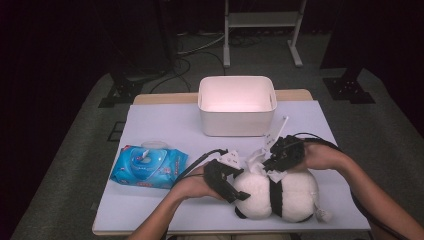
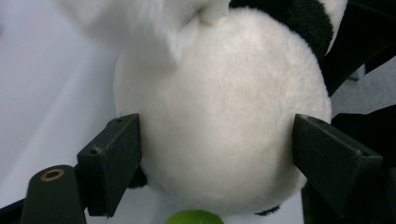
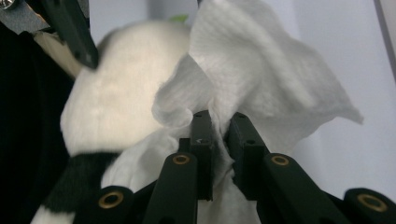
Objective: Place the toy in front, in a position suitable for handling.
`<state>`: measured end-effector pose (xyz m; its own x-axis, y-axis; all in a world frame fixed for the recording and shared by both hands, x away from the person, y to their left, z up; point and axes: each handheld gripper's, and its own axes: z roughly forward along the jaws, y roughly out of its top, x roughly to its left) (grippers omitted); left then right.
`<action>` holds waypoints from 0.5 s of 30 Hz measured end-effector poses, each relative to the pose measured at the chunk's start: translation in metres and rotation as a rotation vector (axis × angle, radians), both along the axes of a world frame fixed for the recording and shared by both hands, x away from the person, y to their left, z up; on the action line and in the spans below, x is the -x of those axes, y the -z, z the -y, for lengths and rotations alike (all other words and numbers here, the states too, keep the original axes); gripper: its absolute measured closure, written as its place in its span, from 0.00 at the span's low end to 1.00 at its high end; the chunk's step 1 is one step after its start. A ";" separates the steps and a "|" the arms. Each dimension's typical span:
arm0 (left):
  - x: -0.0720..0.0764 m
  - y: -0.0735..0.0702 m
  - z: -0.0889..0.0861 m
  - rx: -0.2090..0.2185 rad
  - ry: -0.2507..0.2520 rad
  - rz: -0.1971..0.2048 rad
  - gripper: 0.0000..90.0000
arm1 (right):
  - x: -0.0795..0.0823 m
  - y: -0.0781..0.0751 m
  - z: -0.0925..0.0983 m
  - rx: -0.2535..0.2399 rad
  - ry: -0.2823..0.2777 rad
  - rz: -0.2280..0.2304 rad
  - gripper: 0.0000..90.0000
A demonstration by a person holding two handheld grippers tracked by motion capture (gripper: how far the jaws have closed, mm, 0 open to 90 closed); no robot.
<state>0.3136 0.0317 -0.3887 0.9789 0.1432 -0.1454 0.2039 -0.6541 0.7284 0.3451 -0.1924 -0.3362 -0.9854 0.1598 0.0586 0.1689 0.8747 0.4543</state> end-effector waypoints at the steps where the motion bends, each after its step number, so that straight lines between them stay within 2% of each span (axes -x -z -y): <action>1: -0.001 0.001 0.000 0.004 -0.011 -0.011 0.17 | 0.001 0.000 0.003 -0.003 0.007 -0.004 0.89; 5: -0.002 0.004 0.000 -0.002 0.003 -0.032 0.19 | 0.003 0.000 0.012 -0.026 0.014 -0.014 0.89; 6: -0.002 0.005 0.001 -0.005 0.011 -0.022 0.21 | 0.003 0.000 0.011 -0.033 0.011 -0.017 0.89; 8: -0.001 0.007 0.002 0.006 0.001 -0.037 0.23 | 0.002 0.000 0.009 -0.037 0.004 -0.015 0.89; 11: -0.001 0.007 0.001 0.010 0.003 -0.035 0.24 | 0.001 -0.001 0.005 -0.036 0.005 -0.020 0.89; 15: 0.000 0.005 0.001 0.003 0.007 -0.022 0.25 | -0.005 -0.001 -0.008 -0.033 -0.022 -0.021 0.89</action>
